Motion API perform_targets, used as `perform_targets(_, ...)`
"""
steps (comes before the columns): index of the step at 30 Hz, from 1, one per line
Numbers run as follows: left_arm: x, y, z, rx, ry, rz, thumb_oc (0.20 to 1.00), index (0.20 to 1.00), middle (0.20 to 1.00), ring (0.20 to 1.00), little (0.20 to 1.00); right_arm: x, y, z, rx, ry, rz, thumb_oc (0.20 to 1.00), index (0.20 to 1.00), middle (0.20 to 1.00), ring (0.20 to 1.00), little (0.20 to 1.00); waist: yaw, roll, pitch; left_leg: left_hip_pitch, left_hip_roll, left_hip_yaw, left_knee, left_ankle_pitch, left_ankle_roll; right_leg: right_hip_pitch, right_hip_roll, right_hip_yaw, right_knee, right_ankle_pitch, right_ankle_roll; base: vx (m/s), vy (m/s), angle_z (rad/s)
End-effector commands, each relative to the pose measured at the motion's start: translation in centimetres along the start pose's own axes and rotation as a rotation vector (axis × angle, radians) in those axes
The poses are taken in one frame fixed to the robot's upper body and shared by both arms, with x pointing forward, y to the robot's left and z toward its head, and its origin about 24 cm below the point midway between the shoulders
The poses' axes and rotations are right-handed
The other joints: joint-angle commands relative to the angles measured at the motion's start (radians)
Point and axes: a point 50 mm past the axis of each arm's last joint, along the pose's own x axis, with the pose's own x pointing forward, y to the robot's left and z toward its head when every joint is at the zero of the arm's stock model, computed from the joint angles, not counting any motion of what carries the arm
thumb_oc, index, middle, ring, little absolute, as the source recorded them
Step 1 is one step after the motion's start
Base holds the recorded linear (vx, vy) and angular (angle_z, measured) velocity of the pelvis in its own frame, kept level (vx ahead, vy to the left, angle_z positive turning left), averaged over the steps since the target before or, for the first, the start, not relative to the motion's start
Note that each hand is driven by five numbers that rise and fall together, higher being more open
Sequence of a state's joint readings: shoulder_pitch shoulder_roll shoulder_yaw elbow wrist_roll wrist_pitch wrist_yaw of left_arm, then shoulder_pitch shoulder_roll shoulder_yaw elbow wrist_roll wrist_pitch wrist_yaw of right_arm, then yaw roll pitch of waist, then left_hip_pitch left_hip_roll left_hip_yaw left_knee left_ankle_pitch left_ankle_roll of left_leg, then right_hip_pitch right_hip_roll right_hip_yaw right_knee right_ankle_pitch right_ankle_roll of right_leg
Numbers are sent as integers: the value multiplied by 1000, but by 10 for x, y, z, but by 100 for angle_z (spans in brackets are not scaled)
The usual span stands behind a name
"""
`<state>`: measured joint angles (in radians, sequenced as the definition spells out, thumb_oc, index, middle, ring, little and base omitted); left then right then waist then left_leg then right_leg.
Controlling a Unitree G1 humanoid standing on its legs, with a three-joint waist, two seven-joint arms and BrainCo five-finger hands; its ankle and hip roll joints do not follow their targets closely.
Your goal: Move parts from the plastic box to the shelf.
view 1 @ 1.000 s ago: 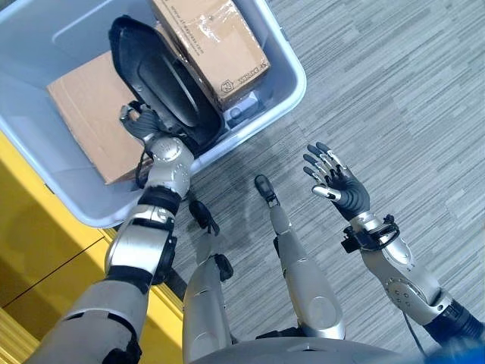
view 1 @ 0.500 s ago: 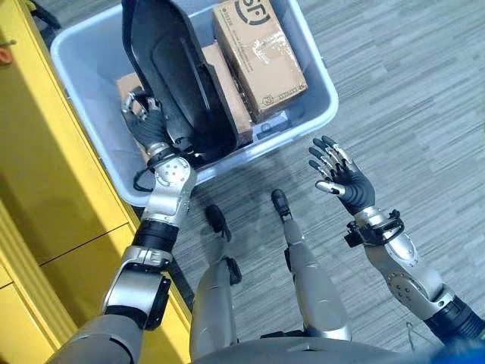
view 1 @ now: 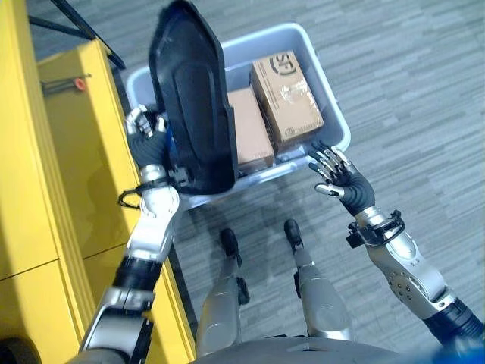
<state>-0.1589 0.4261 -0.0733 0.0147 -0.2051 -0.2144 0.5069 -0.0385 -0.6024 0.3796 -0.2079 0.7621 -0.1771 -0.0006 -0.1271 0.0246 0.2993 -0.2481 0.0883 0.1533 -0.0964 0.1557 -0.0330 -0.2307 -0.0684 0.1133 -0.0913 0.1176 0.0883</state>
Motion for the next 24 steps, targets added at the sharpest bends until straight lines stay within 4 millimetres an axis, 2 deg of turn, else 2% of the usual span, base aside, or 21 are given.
perform_targets(1, 8, 3, 20, 63, -138, -144, 200, 200, 200, 200, 200, -10, 1, -3, 19, -3, 20, 1000, 1000, 1000, 1000, 1000, 23, -18, -98, 135, 64, -82, 11, -104, -71, -7, -67, -73, 170, -118, 63, 45, -15, 26)
perform_targets(5, -14, 15, 9, 37, -51, -250, 200, 200, 200, 200, 200, -14, -2, -4, -8, 14, 29, 1000, 1000, 1000, 1000, 1000, 39, -10, -131, 186, 75, -118, 22, -107, -69, 41, -53, -100, 242, -184, 48, 45, -66, 29)
perform_targets(6, -27, 19, 3, 24, -3, -283, 200, 200, 200, 200, 200, -16, -5, -7, -6, 33, 20, 1000, 1000, 1000, 1000, 1000, 54, -9, -153, 202, 87, -147, 25, -102, -71, 71, -46, -130, 262, -207, 41, 54, -159, 54)
perform_targets(9, -40, 21, -5, -51, 74, -308, 200, 200, 200, 200, 200, -17, -8, -10, -10, 48, 9, 1000, 1000, 1000, 1000, 1000, 66, -7, -176, 212, 98, -177, 25, -92, -74, 102, -36, -162, 271, -228, 33, 17, -155, 58)
perform_targets(10, -56, 25, -9, -88, 134, -328, 200, 200, 200, 200, 200, -18, -12, -10, -13, 48, -4, 1000, 1000, 1000, 1000, 1000, 88, -10, -192, 223, 112, -200, 30, -78, -77, 134, -23, -192, 276, -247, 19, 2, -172, 44)
perform_targets(12, -65, 26, -13, -118, 176, -330, 200, 200, 200, 200, 200, -19, -11, -9, -11, 45, -2, 1000, 1000, 1000, 1000, 1000, 91, -11, -198, 228, 120, -212, 34, -68, -79, 150, -15, -208, 277, -257, 10, 7, -141, 28)
perform_targets(15, -80, 29, -20, -160, 251, -341, 200, 200, 200, 200, 200, -17, -11, -8, -22, 44, 12, 1000, 1000, 1000, 1000, 1000, 120, -13, -203, 230, 139, -261, 41, -18, -93, 198, 11, -255, 273, -281, -16, -23, -170, 37)
perform_targets(19, -83, 24, -20, -192, 265, -371, 200, 200, 200, 200, 200, -6, -15, -5, -68, 22, 10, 1000, 1000, 1000, 1000, 1000, 163, -3, -183, 172, 154, -341, 21, 125, -136, 224, 38, -334, 247, -294, -45, -135, -141, 64)
perform_targets(20, -82, 23, -21, -191, 266, -374, 200, 200, 200, 200, 200, -4, -16, -3, -75, 12, -1, 1000, 1000, 1000, 1000, 1000, 161, -1, -178, 148, 147, -351, 20, 140, -134, 217, 35, -351, 244, -286, -48, -199, -41, 84)
perform_targets(21, -81, 21, -22, -186, 261, -370, 200, 200, 200, 200, 200, -2, -17, -1, -86, 3, 1, 1000, 1000, 1000, 1000, 1000, 160, -6, -168, 130, 133, -323, 24, 141, -120, 214, 24, -368, 237, -275, -53, -217, -21, 89)
perform_targets(22, -80, 22, -24, -186, 266, -361, 200, 200, 200, 200, 200, -1, -16, -1, -82, 3, 2, 1000, 1000, 1000, 1000, 1000, 161, -12, -163, 132, 120, -304, 37, 119, -107, 205, 15, -376, 231, -265, -54, -236, -29, 96)
perform_targets(24, -79, 21, -24, -187, 261, -352, 200, 200, 200, 200, 200, -1, -17, -3, -82, 13, -2, 1000, 1000, 1000, 1000, 1000, 159, -29, -161, 149, 98, -264, 131, 37, -79, 194, -9, -410, 206, -235, -59, -251, -39, 101)
